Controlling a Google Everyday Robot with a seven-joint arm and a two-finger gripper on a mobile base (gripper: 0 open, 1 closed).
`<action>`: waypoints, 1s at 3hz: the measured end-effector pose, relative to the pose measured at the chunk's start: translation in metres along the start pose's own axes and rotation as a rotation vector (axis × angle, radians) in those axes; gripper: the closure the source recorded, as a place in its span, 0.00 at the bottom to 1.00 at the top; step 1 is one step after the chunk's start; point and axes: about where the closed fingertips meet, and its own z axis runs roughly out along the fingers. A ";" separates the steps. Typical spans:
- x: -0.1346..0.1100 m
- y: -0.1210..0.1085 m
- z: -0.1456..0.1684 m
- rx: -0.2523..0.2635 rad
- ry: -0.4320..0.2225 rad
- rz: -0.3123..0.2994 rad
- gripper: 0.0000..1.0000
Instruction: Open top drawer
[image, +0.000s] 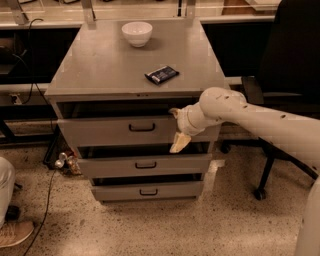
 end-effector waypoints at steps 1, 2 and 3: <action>-0.001 0.009 -0.014 -0.001 0.015 -0.012 0.40; 0.010 0.048 -0.058 -0.026 0.058 0.032 0.72; 0.007 0.046 -0.065 -0.027 0.058 0.034 1.00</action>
Offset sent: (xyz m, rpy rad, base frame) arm -0.1046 -0.0659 0.0324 -0.0836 0.0584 -0.0733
